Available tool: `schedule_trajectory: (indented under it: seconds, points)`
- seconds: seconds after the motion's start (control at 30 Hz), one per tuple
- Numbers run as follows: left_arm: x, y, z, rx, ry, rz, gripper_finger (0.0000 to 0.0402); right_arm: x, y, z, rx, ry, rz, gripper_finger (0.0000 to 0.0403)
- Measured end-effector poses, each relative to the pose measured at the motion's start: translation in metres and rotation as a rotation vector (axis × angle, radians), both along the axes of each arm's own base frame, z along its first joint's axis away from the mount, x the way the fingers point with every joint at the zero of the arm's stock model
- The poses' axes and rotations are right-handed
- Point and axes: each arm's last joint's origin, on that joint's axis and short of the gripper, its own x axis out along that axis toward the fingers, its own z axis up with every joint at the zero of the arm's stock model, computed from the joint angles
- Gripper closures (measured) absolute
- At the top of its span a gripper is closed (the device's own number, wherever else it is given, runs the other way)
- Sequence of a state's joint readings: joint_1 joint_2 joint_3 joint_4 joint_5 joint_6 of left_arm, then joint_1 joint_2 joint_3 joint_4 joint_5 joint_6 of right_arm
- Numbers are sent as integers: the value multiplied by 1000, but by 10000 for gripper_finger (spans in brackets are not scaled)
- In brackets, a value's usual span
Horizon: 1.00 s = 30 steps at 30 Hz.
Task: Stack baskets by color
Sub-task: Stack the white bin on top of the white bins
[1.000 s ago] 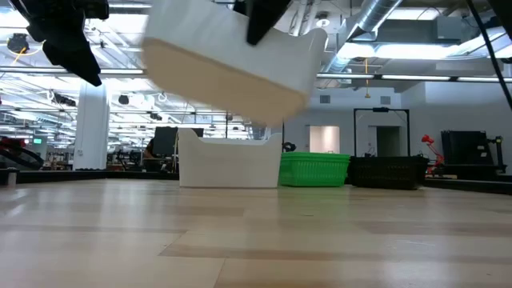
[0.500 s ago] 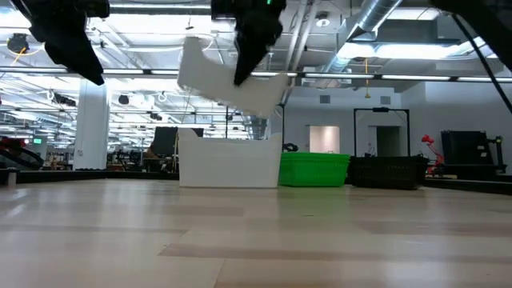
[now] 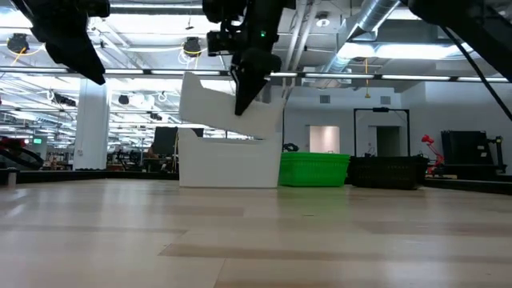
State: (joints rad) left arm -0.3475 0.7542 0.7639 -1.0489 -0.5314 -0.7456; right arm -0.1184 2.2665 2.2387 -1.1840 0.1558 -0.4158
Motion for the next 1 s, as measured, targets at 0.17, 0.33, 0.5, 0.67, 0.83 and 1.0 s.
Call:
schedule_trajectory:
  seconds: [0.17,0.33,0.5,0.67,0.83,1.0]
  points:
    - [0,0,0,0,0,0,148,-2,-7,0,7,6,-17,403]
    - [0,0,0,-1,0,1,148,2,-9,-9,44,20,-13,403]
    - [0,0,0,-1,0,0,148,4,-9,-23,56,71,-5,403]
    - [0,0,0,0,0,0,148,5,-9,-21,57,55,-1,400]
    - [0,0,0,-1,0,0,148,3,-10,-22,64,71,-4,400]
    - [0,0,0,0,1,0,148,5,-10,-29,81,55,2,393]
